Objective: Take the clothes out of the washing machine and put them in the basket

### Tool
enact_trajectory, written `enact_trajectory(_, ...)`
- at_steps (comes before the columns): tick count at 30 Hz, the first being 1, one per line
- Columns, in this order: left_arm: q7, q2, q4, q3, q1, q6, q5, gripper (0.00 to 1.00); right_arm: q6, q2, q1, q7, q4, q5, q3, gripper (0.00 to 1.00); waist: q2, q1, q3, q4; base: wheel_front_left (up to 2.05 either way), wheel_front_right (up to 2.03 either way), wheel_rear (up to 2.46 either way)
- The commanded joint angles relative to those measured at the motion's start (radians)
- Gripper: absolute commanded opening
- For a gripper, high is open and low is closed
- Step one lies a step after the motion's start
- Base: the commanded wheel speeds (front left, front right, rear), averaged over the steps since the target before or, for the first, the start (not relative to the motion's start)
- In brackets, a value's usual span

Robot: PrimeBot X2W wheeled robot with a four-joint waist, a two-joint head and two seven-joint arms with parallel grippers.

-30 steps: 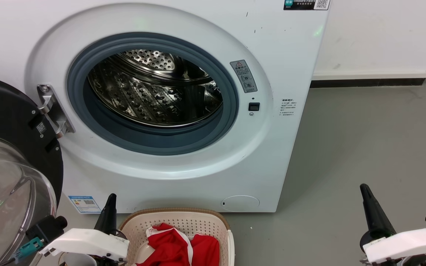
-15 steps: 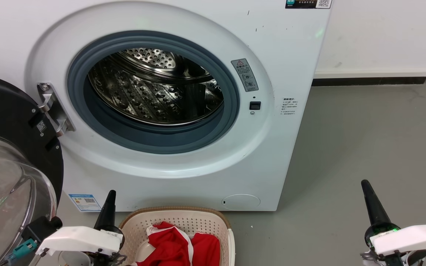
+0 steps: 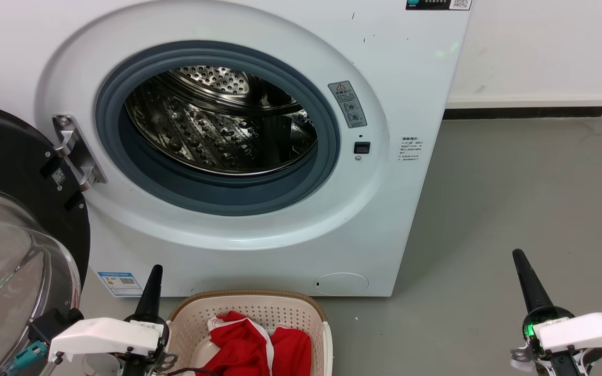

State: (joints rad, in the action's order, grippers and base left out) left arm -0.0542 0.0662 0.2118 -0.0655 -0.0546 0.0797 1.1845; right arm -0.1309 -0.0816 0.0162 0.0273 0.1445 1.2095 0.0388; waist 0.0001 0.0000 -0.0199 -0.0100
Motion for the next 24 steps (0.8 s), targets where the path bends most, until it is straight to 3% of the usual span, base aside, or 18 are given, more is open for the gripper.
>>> enact_trajectory(1, -0.003, 0.001, -0.005, -0.004, -0.025, 0.010, 0.017, 0.00, 0.000, -0.006, 0.025, 0.003, 0.000, 0.019, 0.003, 0.00, -0.0001, 0.0000, 0.000, 0.000, 0.00, 0.00, 0.00)
enact_trajectory(24, -0.033, -0.008, 0.015, -0.028, -0.042, 0.032, 0.226, 0.00, 0.000, -0.002, 0.061, 0.029, 0.051, 0.233, 0.019, 0.00, -0.0001, 0.0000, 0.011, 0.005, 0.00, 0.00, 0.00)
